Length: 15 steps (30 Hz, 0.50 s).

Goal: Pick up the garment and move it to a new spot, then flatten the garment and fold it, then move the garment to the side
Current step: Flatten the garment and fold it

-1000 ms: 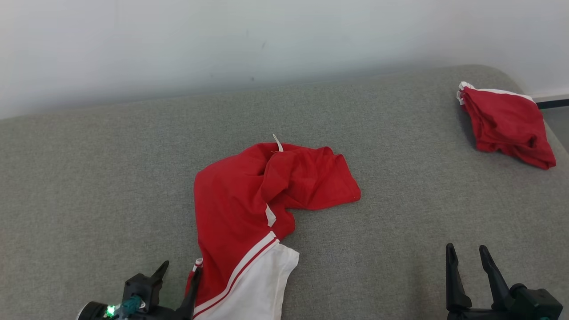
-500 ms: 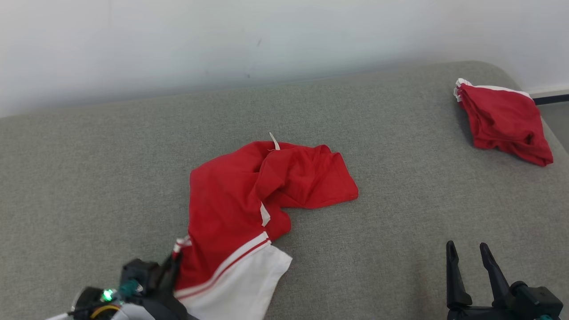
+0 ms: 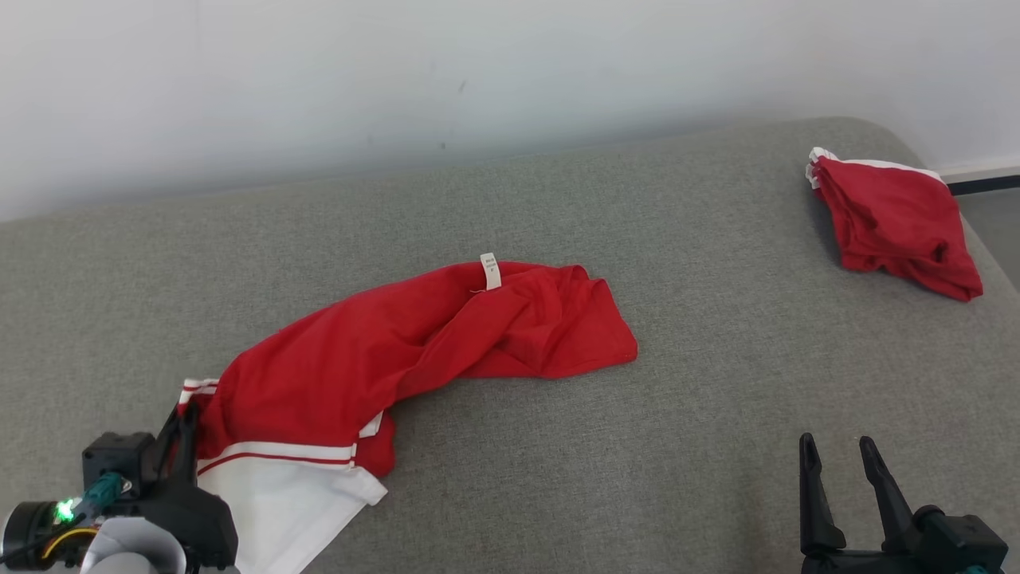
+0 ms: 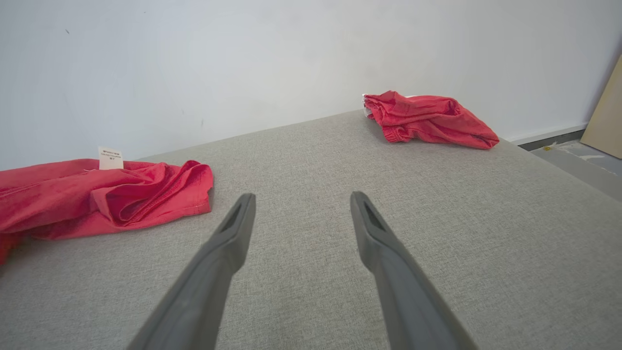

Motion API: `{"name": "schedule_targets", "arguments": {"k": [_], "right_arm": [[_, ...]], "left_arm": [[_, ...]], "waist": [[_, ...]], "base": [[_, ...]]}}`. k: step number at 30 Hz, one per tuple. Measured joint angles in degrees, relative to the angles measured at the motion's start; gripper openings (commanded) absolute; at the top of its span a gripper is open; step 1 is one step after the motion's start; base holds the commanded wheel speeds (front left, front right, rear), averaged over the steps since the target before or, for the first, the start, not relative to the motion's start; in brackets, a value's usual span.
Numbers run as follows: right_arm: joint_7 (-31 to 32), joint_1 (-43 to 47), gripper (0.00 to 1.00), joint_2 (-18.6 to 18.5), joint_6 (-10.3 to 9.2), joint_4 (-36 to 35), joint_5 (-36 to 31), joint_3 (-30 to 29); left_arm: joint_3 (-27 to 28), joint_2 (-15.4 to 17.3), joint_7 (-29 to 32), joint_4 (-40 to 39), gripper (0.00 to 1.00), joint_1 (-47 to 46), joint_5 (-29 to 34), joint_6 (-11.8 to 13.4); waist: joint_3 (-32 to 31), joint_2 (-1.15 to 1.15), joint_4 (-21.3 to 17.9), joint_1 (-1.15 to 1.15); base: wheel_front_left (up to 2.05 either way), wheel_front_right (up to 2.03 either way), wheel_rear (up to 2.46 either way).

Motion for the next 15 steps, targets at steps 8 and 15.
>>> {"name": "schedule_targets", "arguments": {"k": [8, 15], "right_arm": [[0.2, 1.1, 1.0, 0.0, 0.0, -0.3, -0.7, -1.0], [0.3, 2.2, 1.0, 0.0, 0.0, -1.0, -0.7, -1.0]], "left_arm": [[4.3, -1.2, -0.5, -3.5, 1.0, 1.5, -0.9, 1.1], [11.7, -2.7, -0.6, -17.9, 1.0, 8.2, 2.5, 3.4]], "waist": [[-1.5, 0.0, 0.4, -0.01], [-3.7, 0.0, 2.6, -0.01]], "base": [[0.0, 0.0, 0.0], [0.0, 0.0, 0.0]]}}
